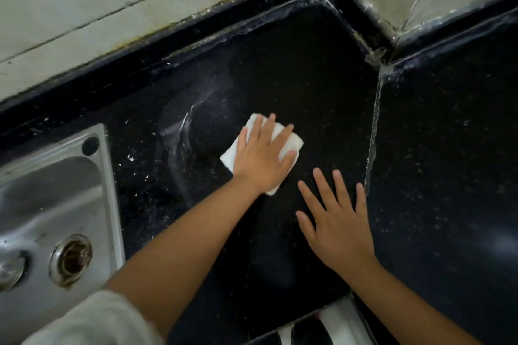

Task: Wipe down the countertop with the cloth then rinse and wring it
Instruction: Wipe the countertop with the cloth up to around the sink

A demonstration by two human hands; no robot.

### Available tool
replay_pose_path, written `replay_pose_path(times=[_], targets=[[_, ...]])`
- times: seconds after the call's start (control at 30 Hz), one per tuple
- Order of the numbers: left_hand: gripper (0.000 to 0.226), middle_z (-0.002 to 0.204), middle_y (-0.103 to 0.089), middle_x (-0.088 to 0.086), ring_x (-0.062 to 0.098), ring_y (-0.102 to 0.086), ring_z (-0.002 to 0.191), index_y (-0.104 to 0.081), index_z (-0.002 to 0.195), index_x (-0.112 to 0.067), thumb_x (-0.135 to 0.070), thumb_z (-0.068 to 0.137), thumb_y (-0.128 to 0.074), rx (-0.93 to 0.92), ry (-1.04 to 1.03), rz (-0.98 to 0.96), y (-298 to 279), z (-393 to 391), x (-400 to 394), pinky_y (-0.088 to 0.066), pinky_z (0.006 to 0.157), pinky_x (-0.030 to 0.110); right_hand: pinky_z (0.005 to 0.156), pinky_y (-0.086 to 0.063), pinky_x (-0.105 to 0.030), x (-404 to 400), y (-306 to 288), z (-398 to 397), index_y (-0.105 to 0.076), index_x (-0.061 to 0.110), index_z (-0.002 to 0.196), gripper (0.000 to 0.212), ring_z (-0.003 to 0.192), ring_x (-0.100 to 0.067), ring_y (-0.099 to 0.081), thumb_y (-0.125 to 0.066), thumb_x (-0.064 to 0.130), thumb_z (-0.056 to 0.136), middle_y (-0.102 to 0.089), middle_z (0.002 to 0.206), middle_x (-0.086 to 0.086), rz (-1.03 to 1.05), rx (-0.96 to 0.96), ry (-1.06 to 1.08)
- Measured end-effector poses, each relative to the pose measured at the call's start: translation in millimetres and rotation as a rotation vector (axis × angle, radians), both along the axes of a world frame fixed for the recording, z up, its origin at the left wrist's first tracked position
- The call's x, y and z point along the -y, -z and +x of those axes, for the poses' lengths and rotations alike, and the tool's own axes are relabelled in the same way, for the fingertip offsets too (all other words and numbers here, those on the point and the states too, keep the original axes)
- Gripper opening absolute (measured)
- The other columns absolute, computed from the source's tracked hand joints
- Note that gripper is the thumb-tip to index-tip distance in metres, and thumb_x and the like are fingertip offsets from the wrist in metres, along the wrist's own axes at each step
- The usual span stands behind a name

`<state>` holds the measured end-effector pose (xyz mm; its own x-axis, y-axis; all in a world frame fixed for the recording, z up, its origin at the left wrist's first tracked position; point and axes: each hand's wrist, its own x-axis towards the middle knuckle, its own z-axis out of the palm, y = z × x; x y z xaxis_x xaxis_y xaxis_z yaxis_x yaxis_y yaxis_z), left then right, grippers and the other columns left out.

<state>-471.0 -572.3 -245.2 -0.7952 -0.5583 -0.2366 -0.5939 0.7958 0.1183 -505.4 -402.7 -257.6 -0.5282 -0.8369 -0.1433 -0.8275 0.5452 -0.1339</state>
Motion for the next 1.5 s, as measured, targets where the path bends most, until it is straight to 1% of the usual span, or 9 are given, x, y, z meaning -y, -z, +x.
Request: replay_pose_path(times=[0.37,0.5,0.6,0.73,0.97,1.07,1.17,1.43,1.5], targets=[[0.053,0.157,-0.002,0.003,0.024,0.004,0.144,-0.012,0.146,-0.031,-0.046,0.097,-0.024,-0.032,-0.076,-0.008,-1,-25,132,0.0,0.116,0.044,0.104,-0.018,-0.062,19,-11,-6,-0.055,0.026,0.12,0.06,0.126,-0.024,-0.037,-0.004,0.046,0.097,-0.059,0.128,-0.001,-0.044,-0.095,0.057],[0.054,0.157,-0.001,0.003,0.025,0.004,0.144,-0.01,0.147,-0.03,-0.045,0.097,-0.025,0.002,-0.2,-0.025,-1,27,153,0.0,0.115,0.044,0.096,-0.02,-0.062,83,-25,-25,-0.06,0.02,0.12,0.047,0.125,-0.036,-0.047,-0.03,0.041,0.09,-0.055,0.133,-0.007,-0.057,-0.109,0.073],[0.057,0.157,-0.005,0.005,0.027,0.001,0.144,-0.013,0.147,-0.029,-0.05,0.094,-0.019,0.029,-0.174,-0.037,0,60,128,-0.003,0.115,0.045,0.108,-0.002,-0.06,122,-27,-37,-0.031,0.028,0.142,0.048,0.143,-0.03,-0.008,-0.027,0.042,0.096,-0.017,0.155,-0.002,0.009,-0.022,0.078],[0.059,0.135,-0.051,0.015,0.036,-0.048,0.124,-0.049,0.13,-0.021,-0.048,0.083,-0.026,0.018,0.03,-0.052,4,77,88,-0.041,0.095,0.057,0.112,0.012,-0.05,131,-16,-40,-0.006,0.036,0.146,0.053,0.142,-0.022,0.016,-0.012,0.05,0.095,0.008,0.156,0.008,0.084,0.082,0.091],[0.054,0.157,0.001,-0.003,0.02,0.007,0.144,-0.008,0.146,-0.036,-0.05,0.095,-0.023,-0.049,0.095,0.001,2,-22,134,0.003,0.115,0.041,0.11,0.008,-0.046,130,-6,-39,-0.019,0.036,0.143,0.08,0.138,-0.015,0.01,0.016,0.063,0.076,-0.004,0.154,0.009,-0.002,0.049,0.092],[0.053,0.157,0.0,-0.003,0.021,0.005,0.144,-0.01,0.146,-0.036,-0.05,0.096,-0.023,-0.062,0.02,0.014,1,-48,181,0.001,0.116,0.042,0.1,-0.026,-0.054,133,-3,-42,-0.053,0.029,0.127,0.07,0.13,-0.023,-0.034,0.004,0.053,0.093,-0.045,0.139,0.003,0.058,-0.03,0.1],[0.053,0.157,0.0,-0.002,0.022,0.004,0.145,-0.011,0.146,-0.035,-0.051,0.096,-0.02,-0.043,-0.052,0.014,2,-44,217,-0.001,0.116,0.042,0.091,-0.033,-0.056,135,-6,-39,-0.06,0.027,0.119,0.065,0.118,-0.031,-0.055,-0.003,0.048,0.096,-0.059,0.128,-0.001,0.111,-0.019,0.143],[0.054,0.157,-0.004,0.003,0.026,0.002,0.144,-0.013,0.147,-0.03,-0.044,0.096,-0.027,-0.019,-0.17,-0.042,1,30,182,-0.002,0.116,0.044,0.106,0.003,-0.049,133,-7,-42,-0.034,0.03,0.14,0.068,0.14,-0.025,-0.006,-0.006,0.054,0.082,-0.022,0.152,0.001,0.07,0.078,0.085],[0.055,0.157,-0.002,0.003,0.026,0.004,0.144,-0.011,0.147,-0.03,-0.045,0.096,-0.026,-0.013,-0.158,-0.037,2,19,161,0.0,0.115,0.044,0.105,-0.008,-0.053,133,-9,-41,-0.045,0.029,0.134,0.062,0.137,-0.026,-0.018,-0.015,0.051,0.084,-0.036,0.147,-0.001,0.071,0.05,0.082]])
